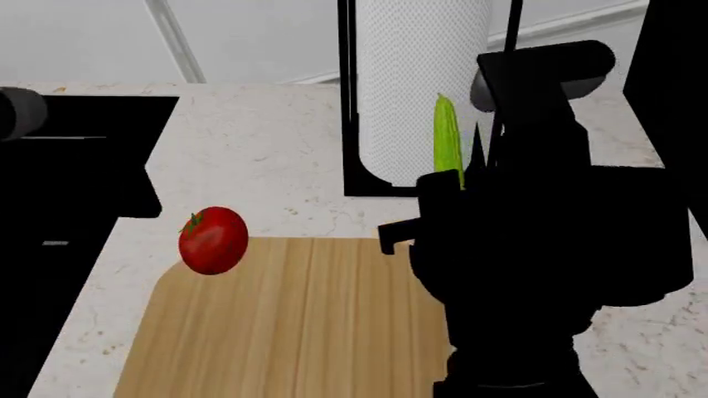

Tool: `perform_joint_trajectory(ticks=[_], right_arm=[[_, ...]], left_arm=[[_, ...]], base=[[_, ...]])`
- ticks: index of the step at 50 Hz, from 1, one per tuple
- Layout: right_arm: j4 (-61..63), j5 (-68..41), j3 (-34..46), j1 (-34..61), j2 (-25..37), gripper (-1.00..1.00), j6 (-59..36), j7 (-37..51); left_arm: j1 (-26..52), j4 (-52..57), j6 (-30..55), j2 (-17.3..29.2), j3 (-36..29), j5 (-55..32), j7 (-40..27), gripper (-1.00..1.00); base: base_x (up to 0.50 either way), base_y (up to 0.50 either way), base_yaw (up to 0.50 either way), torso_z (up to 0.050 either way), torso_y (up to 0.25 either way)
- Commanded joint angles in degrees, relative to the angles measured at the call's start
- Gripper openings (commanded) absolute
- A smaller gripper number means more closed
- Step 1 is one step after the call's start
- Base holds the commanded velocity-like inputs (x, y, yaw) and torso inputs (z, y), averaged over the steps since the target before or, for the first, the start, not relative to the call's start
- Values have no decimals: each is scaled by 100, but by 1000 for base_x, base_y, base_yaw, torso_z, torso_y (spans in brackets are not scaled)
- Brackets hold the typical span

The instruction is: Pick the vegetables from the sink and place them on the cutting board.

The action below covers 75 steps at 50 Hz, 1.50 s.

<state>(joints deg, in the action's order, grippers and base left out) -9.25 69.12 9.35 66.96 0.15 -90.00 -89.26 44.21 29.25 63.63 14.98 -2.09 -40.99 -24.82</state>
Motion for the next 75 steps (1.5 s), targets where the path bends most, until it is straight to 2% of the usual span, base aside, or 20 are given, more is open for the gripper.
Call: perform_joint_trajectory(ticks=[1,11,33,34,74,75], right_arm=[[-2116,-664,-346,1140,-15,-100,0,-73],[-3501,-1264,55,1749,-15,-100,0,-73],[-3306,-2396,1640,1369,-15,-100,0,-73],[-3233,-2560,1832,1135,-15,-100,0,-73],[-3055,-2412,1991,673,-15,-100,0,-73],[-3053,-2420,1992,666,-15,100,0,-73]], left_arm=[[7,49,33,47,379,-150,-145,100],[3,124,69,107,445,-215,-220,100],[-90,-24,-120,142,333,-185,-189,100],[-57,-46,-112,135,287,-169,-196,100],[-108,-83,-198,196,243,-288,-284,100],[-103,-75,-187,199,250,-300,-292,100]], base=[[0,0,0,0,0],[0,0,0,0,0],[0,0,0,0,0],[0,0,0,0,0],[0,0,0,0,0],[10,0,0,0,0]])
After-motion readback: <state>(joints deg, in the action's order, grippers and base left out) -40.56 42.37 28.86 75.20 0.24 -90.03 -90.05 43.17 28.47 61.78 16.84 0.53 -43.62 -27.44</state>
